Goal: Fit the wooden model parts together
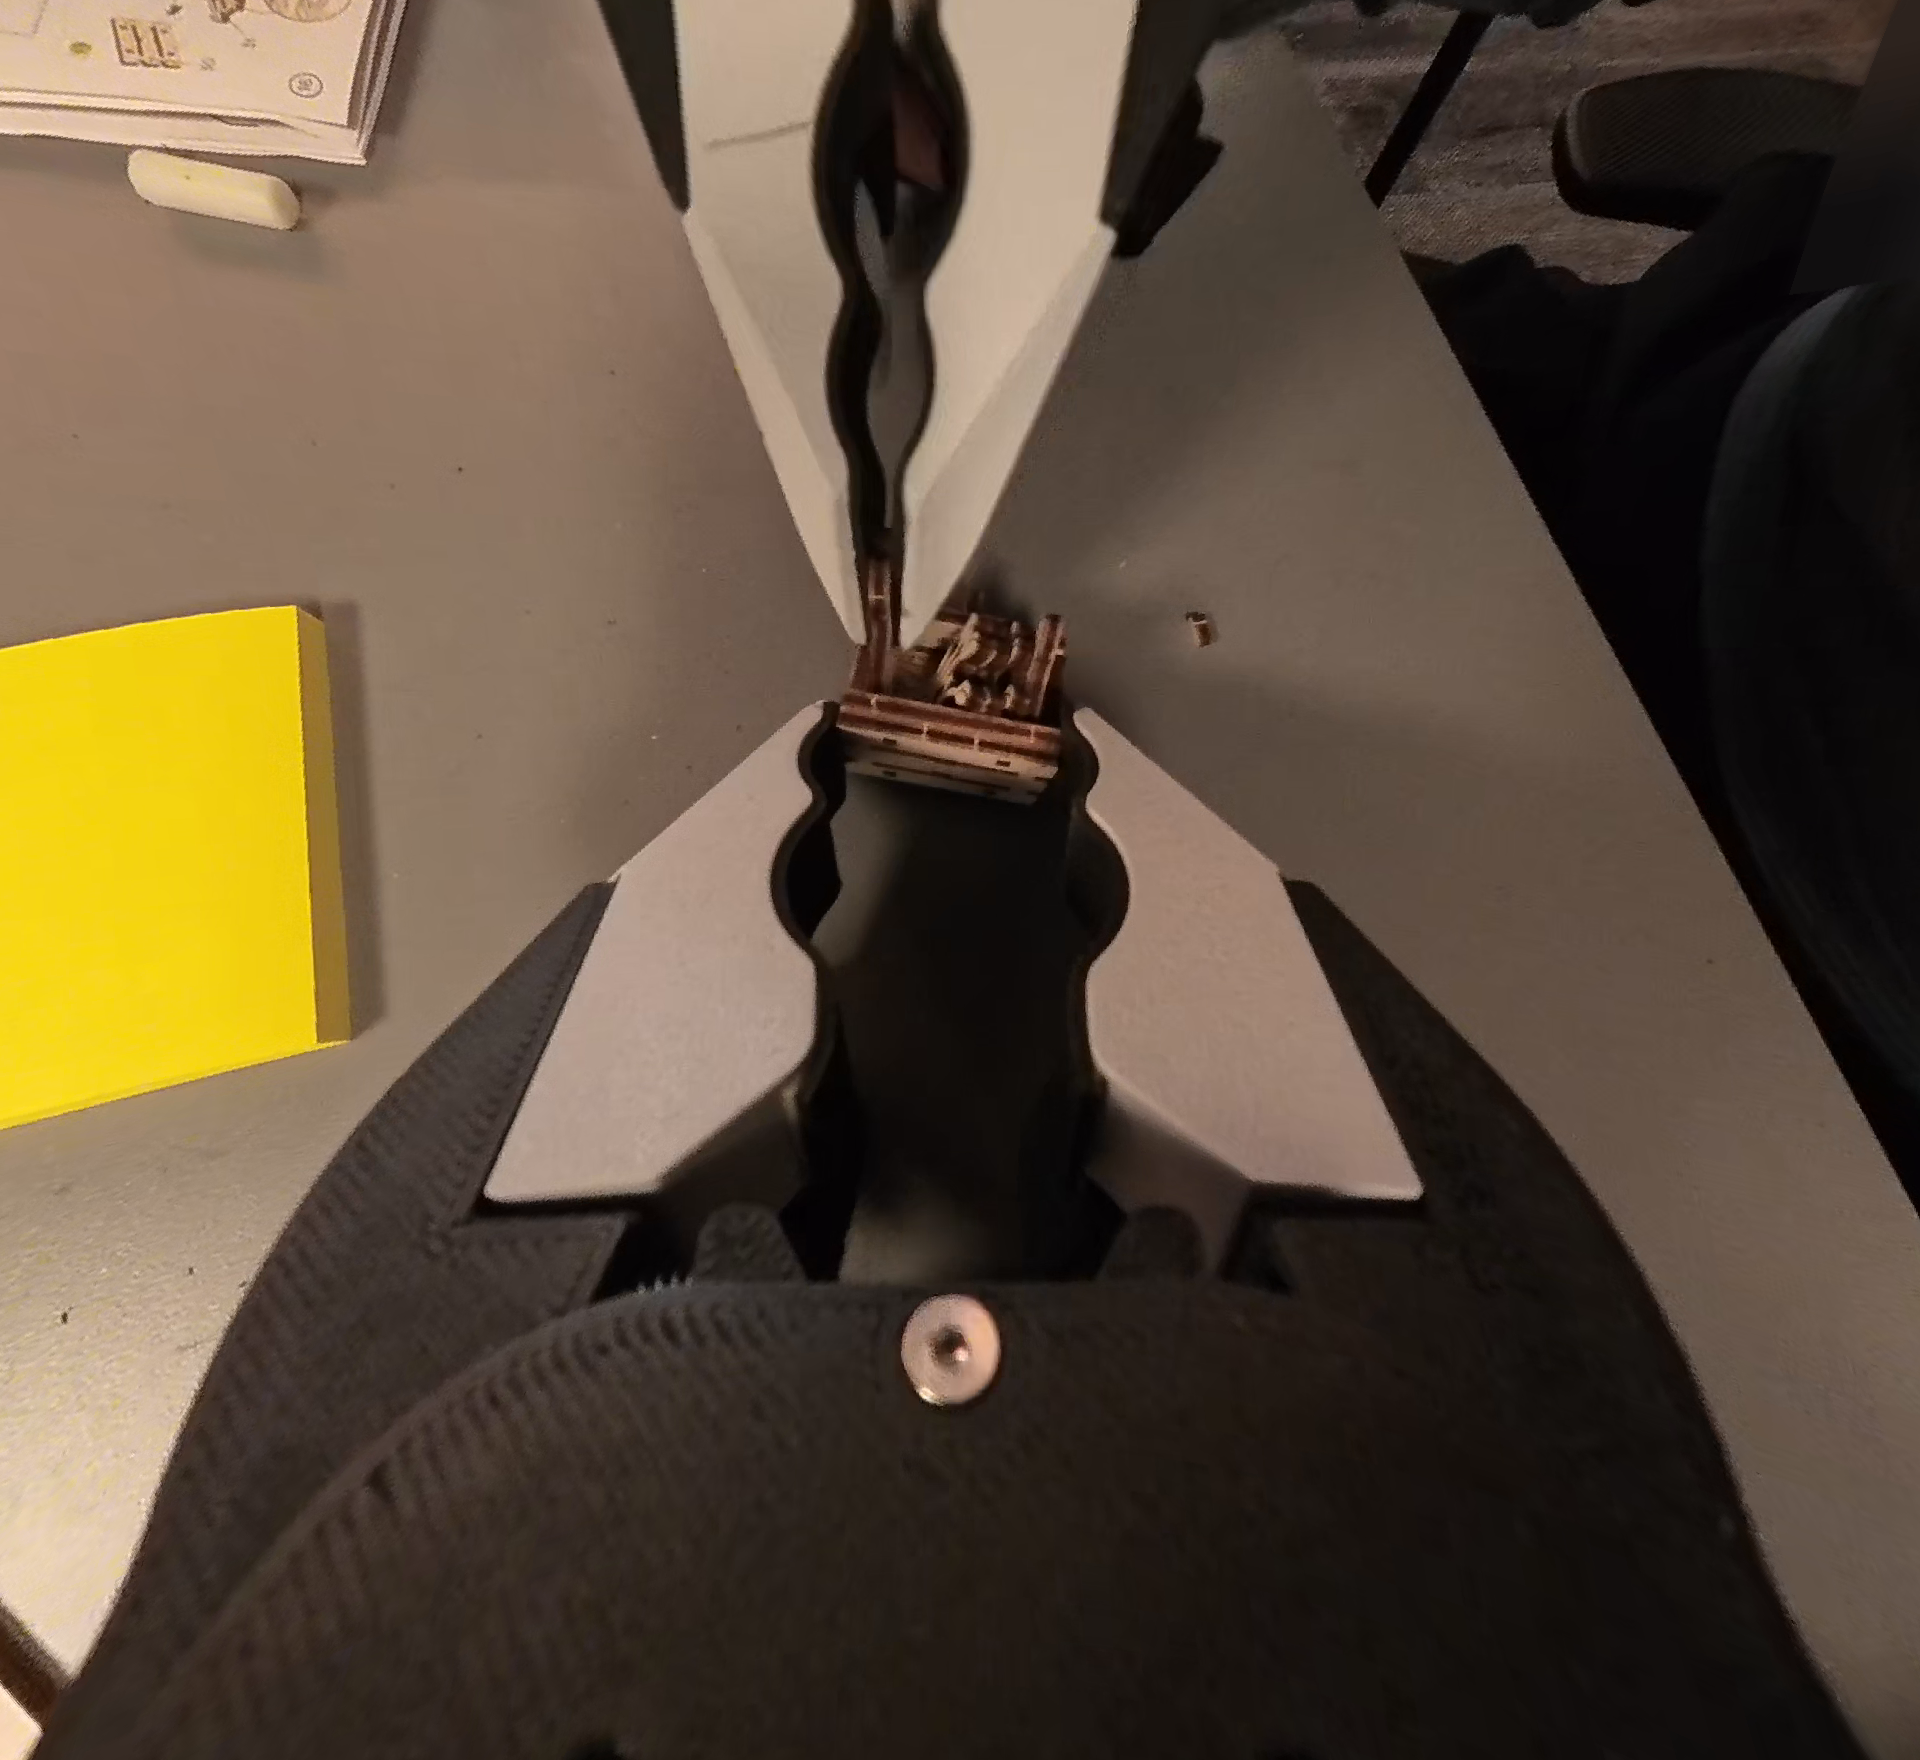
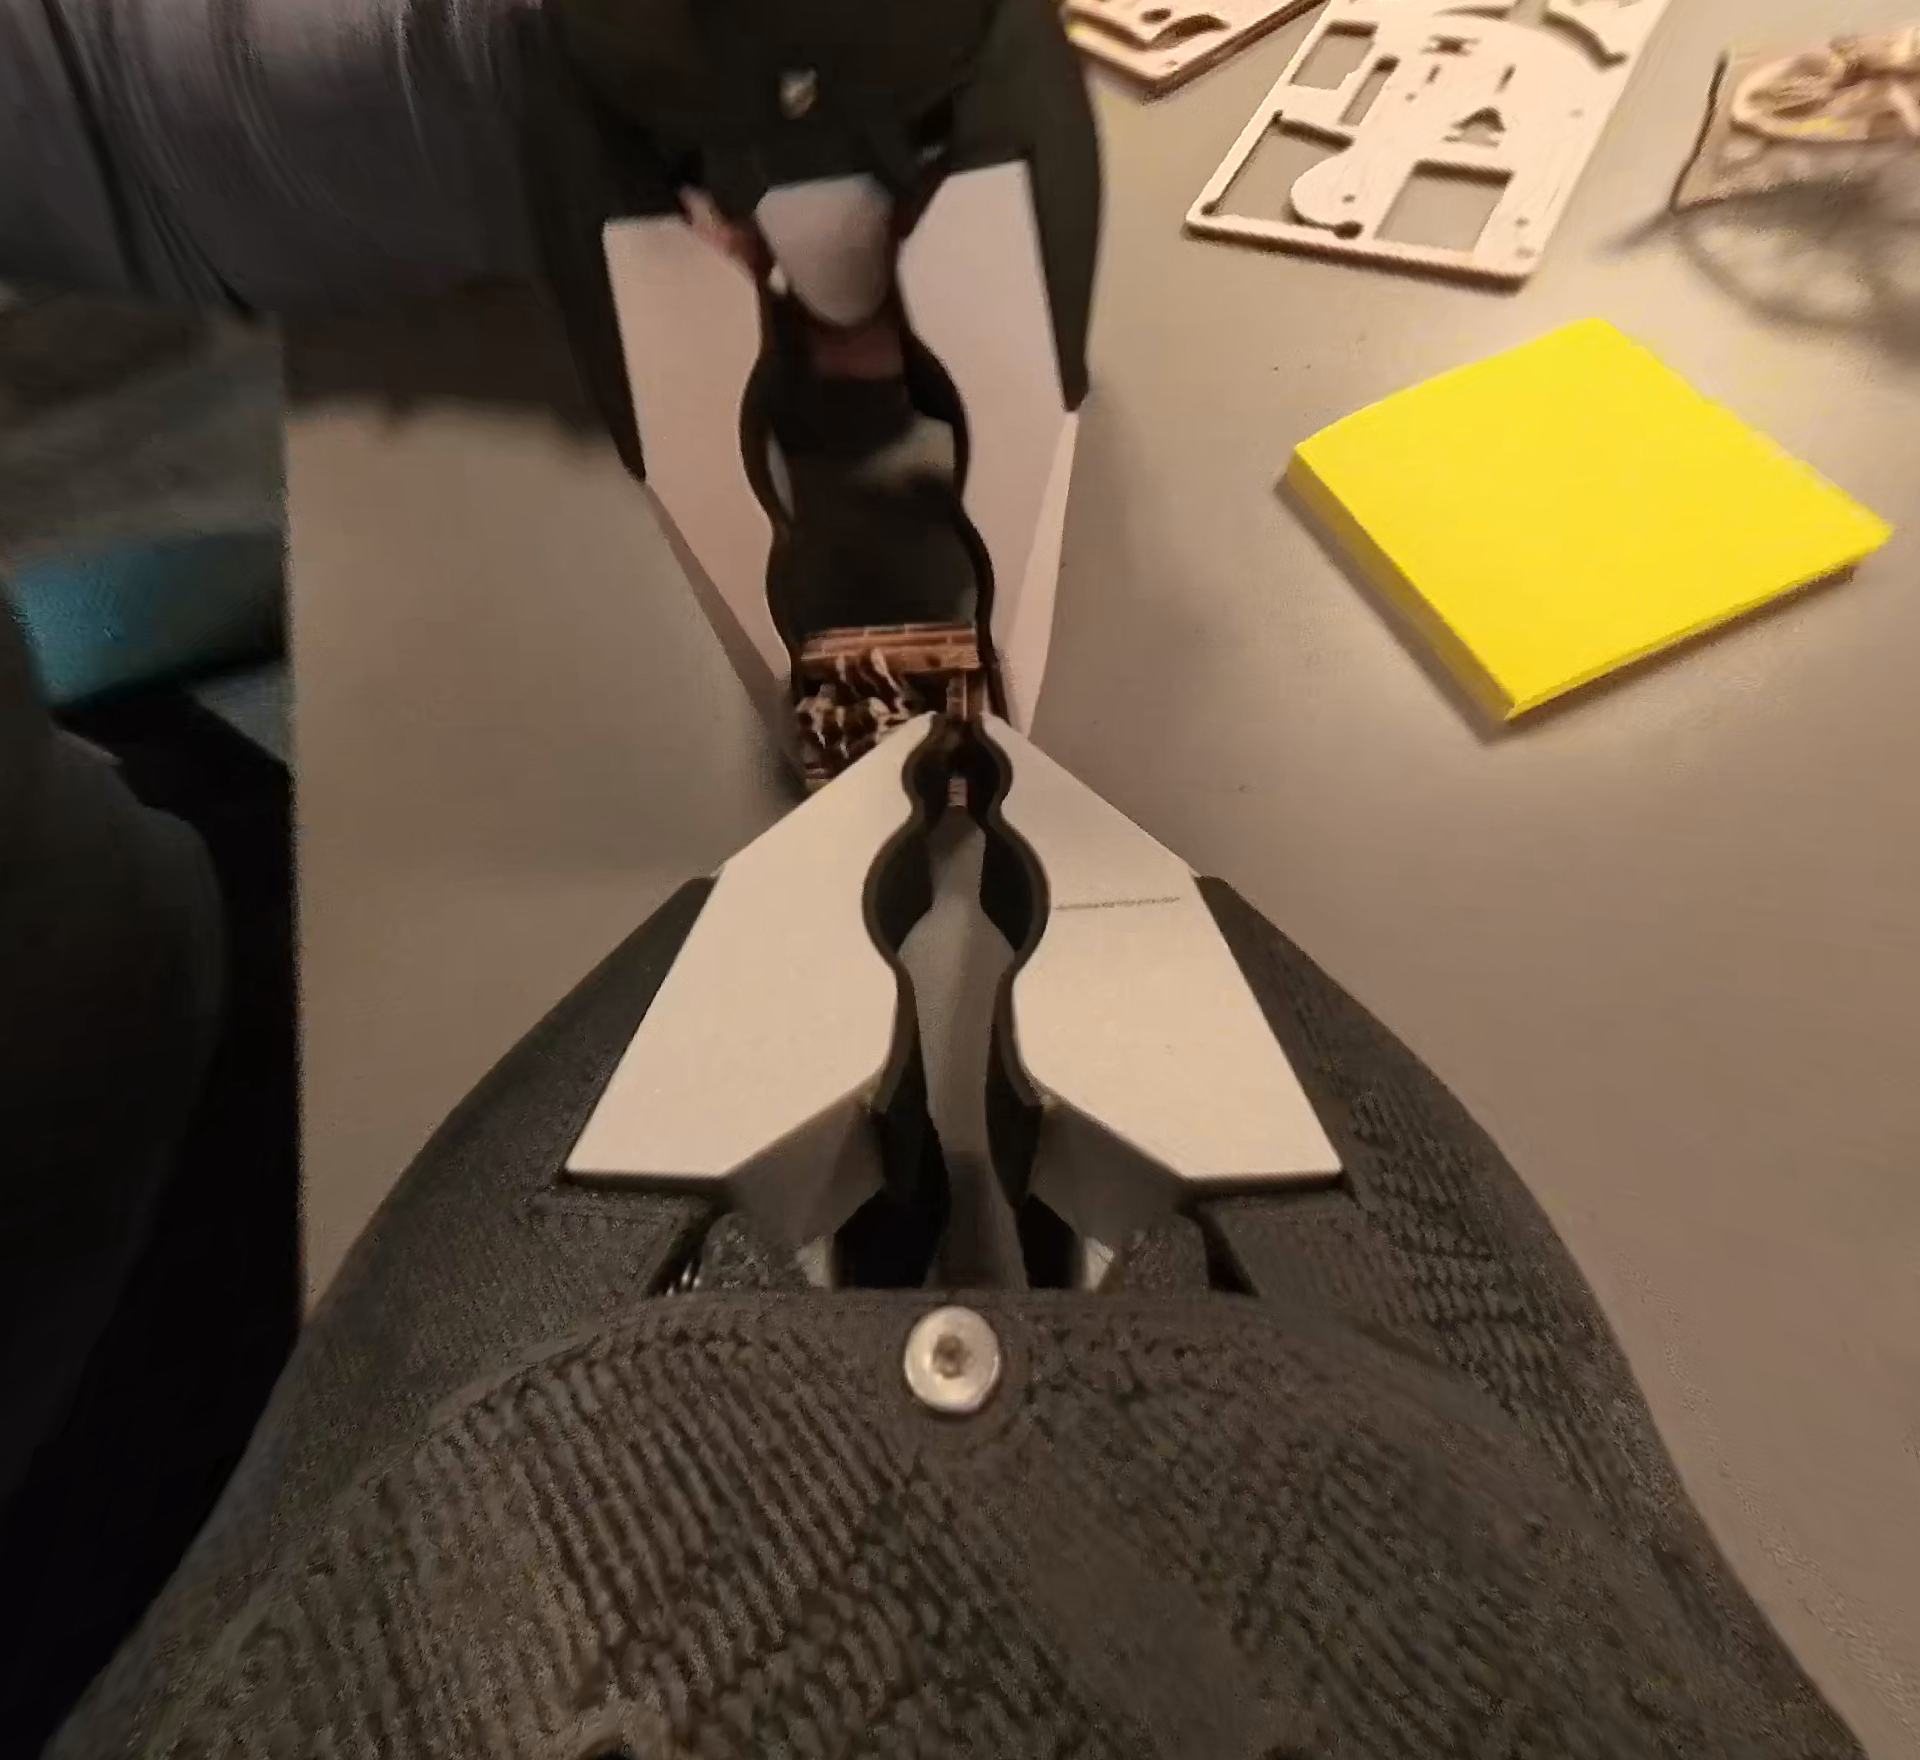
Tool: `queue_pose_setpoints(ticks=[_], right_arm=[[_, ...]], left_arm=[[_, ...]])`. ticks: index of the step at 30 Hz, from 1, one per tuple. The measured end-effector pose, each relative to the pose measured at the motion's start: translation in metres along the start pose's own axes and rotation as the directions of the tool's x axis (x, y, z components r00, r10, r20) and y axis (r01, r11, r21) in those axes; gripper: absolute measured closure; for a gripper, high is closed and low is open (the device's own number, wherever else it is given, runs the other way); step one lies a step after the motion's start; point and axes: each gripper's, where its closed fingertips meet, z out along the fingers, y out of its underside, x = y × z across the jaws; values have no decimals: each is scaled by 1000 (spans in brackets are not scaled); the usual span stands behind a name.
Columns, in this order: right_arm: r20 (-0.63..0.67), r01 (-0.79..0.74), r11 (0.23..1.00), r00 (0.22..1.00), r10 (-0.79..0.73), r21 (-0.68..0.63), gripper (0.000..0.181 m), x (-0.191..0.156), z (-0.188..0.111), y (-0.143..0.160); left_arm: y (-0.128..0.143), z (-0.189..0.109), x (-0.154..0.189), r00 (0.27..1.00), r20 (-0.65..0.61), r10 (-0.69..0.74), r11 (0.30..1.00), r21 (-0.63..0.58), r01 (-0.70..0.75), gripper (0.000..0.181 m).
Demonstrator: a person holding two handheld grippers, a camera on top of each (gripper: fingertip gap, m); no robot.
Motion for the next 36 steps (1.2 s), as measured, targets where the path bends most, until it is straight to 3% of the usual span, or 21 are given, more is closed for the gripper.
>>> queue_pose_setpoints(ticks=[2, 10, 23, 30, 36], right_arm=[[42, -130, 991, 991, 128, 42, 181, 1, -1, -2], [112, -194, 981, 975, 190, 28, 177, -2, -1, -4], [-4, 6, 999, 1000, -5, 43, 181, -1, -2, -4], [30, -2, 999, 1000, 0, 46, 181, -1, -1, -6], [-10, 82, 997, 997, -82, 4, 181, 0, -2, 1]], left_arm=[[0, 0, 0, 1000, 5, 2, 1000, -1, -2, 141], [1, 0, 0, 1000, 2, 3, 1000, -3, -3, 141], [1, 0, -1, 1000, 8, 2, 1000, -3, -2, 141], [1, 0, -1, 1000, 11, 4, 1000, -4, -4, 141], [0, -1, -2, 1000, 4, -15, 1000, 0, 15, 141]])
